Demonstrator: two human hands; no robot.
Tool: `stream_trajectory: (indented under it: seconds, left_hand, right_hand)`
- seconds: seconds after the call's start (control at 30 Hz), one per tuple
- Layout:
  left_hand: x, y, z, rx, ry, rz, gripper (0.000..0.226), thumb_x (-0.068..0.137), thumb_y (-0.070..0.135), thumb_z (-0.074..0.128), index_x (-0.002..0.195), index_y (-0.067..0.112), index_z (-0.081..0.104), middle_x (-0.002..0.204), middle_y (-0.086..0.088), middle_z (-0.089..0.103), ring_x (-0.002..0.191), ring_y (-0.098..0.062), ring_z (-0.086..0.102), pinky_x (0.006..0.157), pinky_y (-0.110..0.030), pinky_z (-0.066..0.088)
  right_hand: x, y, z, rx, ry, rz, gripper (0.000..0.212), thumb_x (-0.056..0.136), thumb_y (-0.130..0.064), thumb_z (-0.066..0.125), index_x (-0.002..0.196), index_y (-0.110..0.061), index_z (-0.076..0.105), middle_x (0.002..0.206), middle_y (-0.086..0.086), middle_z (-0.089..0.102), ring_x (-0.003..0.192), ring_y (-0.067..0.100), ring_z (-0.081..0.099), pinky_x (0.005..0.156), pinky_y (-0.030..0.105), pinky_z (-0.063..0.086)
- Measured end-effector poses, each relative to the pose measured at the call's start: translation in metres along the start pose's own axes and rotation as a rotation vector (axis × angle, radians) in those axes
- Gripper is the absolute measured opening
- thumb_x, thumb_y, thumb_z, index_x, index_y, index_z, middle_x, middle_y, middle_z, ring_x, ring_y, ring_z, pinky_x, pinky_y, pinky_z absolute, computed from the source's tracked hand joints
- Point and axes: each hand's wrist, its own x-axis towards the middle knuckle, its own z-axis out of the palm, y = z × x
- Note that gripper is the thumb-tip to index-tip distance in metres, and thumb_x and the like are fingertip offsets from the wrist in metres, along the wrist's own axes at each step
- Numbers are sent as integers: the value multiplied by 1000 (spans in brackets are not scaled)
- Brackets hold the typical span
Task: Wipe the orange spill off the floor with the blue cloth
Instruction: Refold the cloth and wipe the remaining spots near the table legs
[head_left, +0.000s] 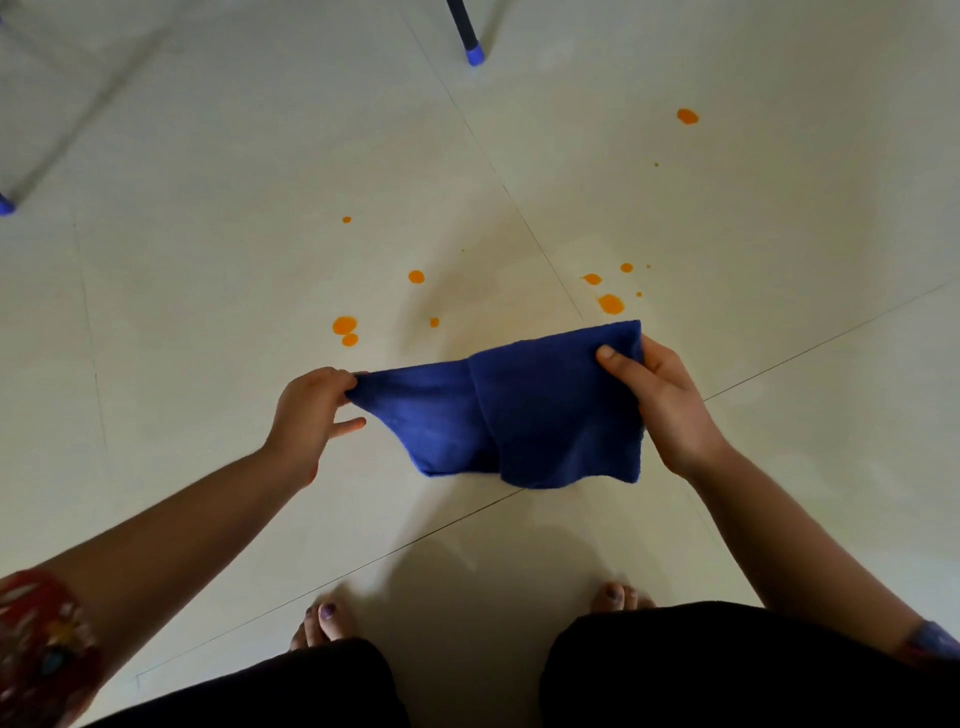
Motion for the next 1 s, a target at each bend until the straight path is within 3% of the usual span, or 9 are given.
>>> stream_trajectory:
  seconds: [0.1,0.2,0.43,0.5,0.6,0.7,0.87,0.93,1.0]
  left_hand:
    - [-5,6,5,-178,-157,64,35,95,9,34,81,8,67,97,0,75,103,-17,65,96,-31,46]
    - [-5,12,4,-274,-145,192,32,94,12,42,68,15,61,76,1,65,80,-16,61,82,-28,51]
    - [-34,21,31,-91,-221,399,16,87,14,64,101,16,56,101,-7,66,86,-10,65,70,-22,54]
    - [-49,27,44,-80,-327,416,31,80,23,68,108,22,54,105,-2,68,90,-6,66,71,-18,52]
    - [-59,31,59,11,-410,448,53,73,26,81,115,28,48,116,11,63,107,-4,62,82,-18,51]
    - [-54,33,61,102,-305,501,48,79,12,75,115,22,46,101,36,59,101,8,60,81,-12,49]
    - [-38,30,45,-57,-378,303,37,81,22,60,116,11,56,112,10,67,106,-4,63,83,-18,49]
    - [-36,29,39,-130,-434,181,42,82,21,58,122,9,56,123,-1,66,115,-11,62,91,-25,49]
    - [-35,28,33,-186,-447,58,39,85,17,58,124,12,57,124,-1,67,116,-14,61,94,-29,47]
  right_hand:
    - [3,2,-5,117,71,79,16,98,-20,50,100,-19,66,95,0,74,94,20,69,85,37,53]
    - [7,-2,-13,252,57,179,18,99,-22,47,105,-23,64,95,-5,75,93,16,70,84,38,53]
    - [1,-11,17,101,217,76,23,103,-33,41,106,-33,63,98,-13,72,94,9,66,86,33,53]
    - [-12,-16,41,138,24,48,36,98,-48,36,110,-31,65,90,-10,72,83,12,66,71,28,51]
    - [-22,-17,68,321,-294,131,72,87,-72,20,139,-30,46,129,-8,61,124,10,55,103,29,44]
    - [-15,-13,66,302,-352,120,80,87,-69,15,145,-21,40,135,-4,59,128,11,52,109,35,38]
    - [9,-3,43,-127,-28,-181,51,89,-29,66,137,-29,47,133,-8,56,122,3,51,100,25,43]
    - [21,-1,37,-202,-192,-69,80,79,-30,78,142,-40,31,139,-9,50,128,2,45,104,23,38]
    - [30,-1,35,-143,-332,113,69,78,-27,79,137,-32,44,124,-2,64,118,13,58,98,30,46]
